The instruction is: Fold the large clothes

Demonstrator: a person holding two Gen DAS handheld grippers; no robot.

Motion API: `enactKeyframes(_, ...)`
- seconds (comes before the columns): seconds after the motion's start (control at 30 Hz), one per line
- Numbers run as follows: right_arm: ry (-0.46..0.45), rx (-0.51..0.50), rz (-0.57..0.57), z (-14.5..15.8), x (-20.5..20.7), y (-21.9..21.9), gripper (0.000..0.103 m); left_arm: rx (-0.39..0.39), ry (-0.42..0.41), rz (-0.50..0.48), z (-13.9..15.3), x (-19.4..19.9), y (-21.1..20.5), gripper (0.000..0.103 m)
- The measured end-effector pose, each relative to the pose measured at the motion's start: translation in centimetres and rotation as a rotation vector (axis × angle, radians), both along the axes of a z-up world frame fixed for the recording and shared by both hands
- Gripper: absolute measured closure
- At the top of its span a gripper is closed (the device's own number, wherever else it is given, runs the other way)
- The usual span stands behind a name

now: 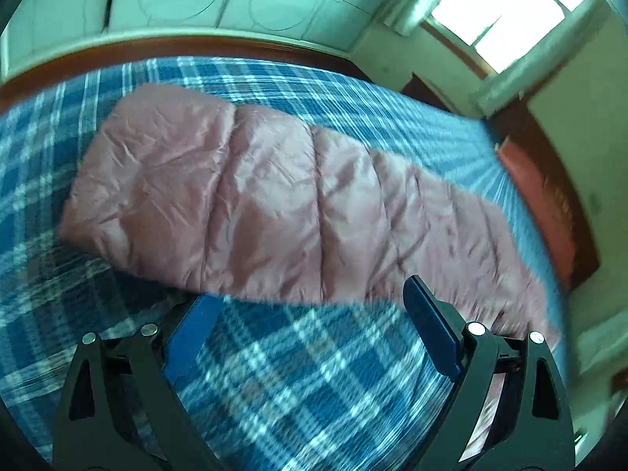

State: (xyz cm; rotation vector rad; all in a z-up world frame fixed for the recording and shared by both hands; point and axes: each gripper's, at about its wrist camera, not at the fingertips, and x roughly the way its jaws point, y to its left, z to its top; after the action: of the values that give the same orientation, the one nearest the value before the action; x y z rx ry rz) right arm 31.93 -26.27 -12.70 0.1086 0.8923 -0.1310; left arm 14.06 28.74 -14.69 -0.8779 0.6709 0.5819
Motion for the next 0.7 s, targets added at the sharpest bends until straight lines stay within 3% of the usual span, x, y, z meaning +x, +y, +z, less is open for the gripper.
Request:
enactKeyframes(0.1, -0.005, 0.0, -0.001, 0.0, -0.1, 0.1, 0.032, -0.063, -0.094, 0.059, -0.4, -0.7, 2.0, 0.011)
enactKeyframes(0.23, -0.01, -0.001, -0.001, 0.0, -0.2, 0.1, 0.032, -0.132, -0.149, 0.146, -0.8, -2.0, 4.2, 0.033)
enactKeyframes(0.4, -0.014, 0.0, -0.001, 0.0, -0.5, 0.1, 0.032, -0.165, -0.194, 0.215, -1.3, -3.6, 6.6, 0.043)
enactKeyframes(0.43, -0.014, 0.0, -0.001, 0.0, -0.5, 0.1, 0.032, -0.164, -0.194, 0.218, -1.2, -3.6, 7.0, 0.049)
enactKeyframes(0.47, -0.015, -0.001, -0.001, 0.0, -0.5, 0.1, 0.032, -0.153, -0.181, 0.224, -1.1, -3.6, 7.3, 0.055)
enactKeyframes(0.53, -0.015, 0.0, 0.0, 0.0, -0.5, 0.0, 0.032, -0.113, -0.177, 0.209, -0.8, -3.1, 8.0, 0.084)
enactKeyframes(0.7, -0.018, 0.0, -0.001, 0.0, -0.5, 0.0, 0.032, 0.048, -0.132, 0.16, 2.1, -1.3, 7.1, 0.091)
